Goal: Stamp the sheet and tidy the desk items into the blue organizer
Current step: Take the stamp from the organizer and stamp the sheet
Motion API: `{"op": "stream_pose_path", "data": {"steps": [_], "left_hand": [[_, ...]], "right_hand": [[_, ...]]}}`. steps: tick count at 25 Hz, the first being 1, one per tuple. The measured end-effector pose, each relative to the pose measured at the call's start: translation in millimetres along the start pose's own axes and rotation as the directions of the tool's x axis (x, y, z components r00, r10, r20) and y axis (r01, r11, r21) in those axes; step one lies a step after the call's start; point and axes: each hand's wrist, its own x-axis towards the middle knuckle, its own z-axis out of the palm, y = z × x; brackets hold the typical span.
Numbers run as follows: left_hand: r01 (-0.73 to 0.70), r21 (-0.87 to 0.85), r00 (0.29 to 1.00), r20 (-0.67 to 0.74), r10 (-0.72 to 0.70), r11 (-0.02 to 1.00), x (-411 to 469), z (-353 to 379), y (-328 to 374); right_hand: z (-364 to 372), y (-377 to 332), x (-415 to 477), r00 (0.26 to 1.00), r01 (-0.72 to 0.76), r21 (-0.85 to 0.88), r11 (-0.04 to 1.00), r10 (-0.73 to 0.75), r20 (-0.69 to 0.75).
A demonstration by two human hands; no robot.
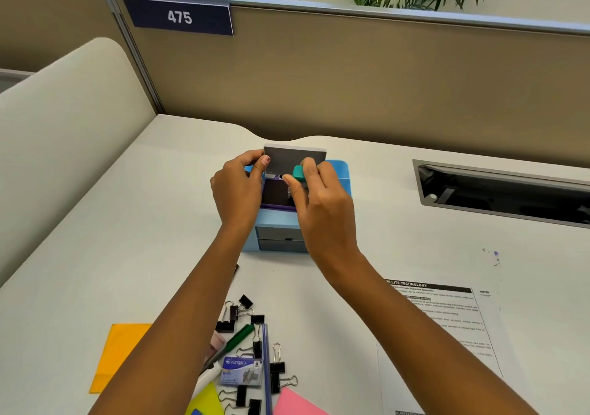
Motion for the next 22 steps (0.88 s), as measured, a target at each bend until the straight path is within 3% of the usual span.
{"op": "stream_pose_path", "data": {"steps": [4,8,16,22], "left_hand": [[-0.015,0.004,1.0,0.012,0.014,1.0,1,-1,0],[-0.035,-0.033,0.999,-0.005,0.035,0.999,1,-2,0],[-0.171,-0.13,0.983,-0.091,0.16,0.977,-6,-13,6],[-0.283,-0.016,0.954,-0.102,0.28,0.959,-35,-22,-2]], "right_hand": [[-6,-5,3,0.998,-0.059,0.048,0.997,0.058,0.036],[-18,-1,14,0.974,-0.225,0.146,0.963,0.219,0.056],[-74,-5,-1,0.808,-0.506,0.405,0.761,0.583,-0.086],[-96,-4,-21,0.748,-0.571,0.461,0.679,0.662,-0.049]]}}
